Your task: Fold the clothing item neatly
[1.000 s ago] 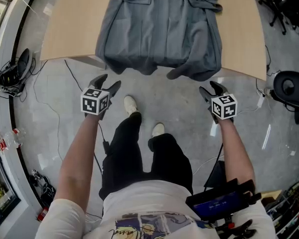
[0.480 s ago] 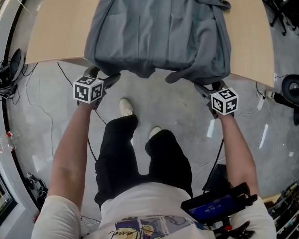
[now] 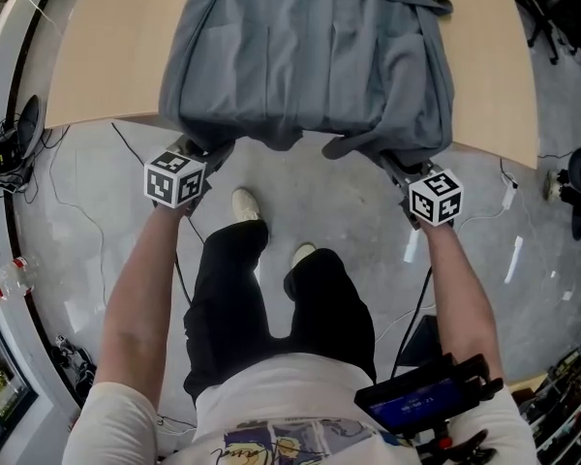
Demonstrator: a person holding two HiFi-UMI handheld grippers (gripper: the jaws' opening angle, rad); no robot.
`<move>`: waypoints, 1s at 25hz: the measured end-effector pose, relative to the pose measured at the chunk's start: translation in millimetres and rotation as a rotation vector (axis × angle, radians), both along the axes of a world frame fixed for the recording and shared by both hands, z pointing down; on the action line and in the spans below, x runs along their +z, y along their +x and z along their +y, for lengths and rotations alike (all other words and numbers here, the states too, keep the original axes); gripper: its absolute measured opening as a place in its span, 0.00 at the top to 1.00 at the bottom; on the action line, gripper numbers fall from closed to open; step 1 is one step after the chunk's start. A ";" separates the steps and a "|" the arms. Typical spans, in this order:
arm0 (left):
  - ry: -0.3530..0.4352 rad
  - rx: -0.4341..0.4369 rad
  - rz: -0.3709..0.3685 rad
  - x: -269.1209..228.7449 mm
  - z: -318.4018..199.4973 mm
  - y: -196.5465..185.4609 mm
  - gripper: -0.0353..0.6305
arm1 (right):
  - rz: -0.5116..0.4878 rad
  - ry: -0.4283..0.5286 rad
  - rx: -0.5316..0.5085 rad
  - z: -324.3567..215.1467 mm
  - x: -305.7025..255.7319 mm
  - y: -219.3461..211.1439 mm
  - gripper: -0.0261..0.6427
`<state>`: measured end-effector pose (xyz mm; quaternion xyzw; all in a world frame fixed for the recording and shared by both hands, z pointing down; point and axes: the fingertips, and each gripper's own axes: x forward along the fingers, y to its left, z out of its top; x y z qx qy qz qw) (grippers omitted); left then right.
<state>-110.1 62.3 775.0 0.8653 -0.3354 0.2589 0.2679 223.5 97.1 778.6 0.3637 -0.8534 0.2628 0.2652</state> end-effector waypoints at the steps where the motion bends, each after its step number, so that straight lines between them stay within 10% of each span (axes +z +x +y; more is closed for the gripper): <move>1: -0.004 0.002 0.011 -2.4 3.6 0.6 0.74 | -0.008 0.000 -0.003 3.1 -2.4 -2.9 0.91; 4: -0.015 0.003 0.025 -15.2 16.3 6.2 0.92 | -0.024 -0.024 -0.021 15.1 -11.2 -7.7 0.94; 25: -0.060 0.131 0.161 -146.7 105.5 38.0 0.93 | -0.138 -0.060 -0.171 88.4 -128.9 -68.5 0.94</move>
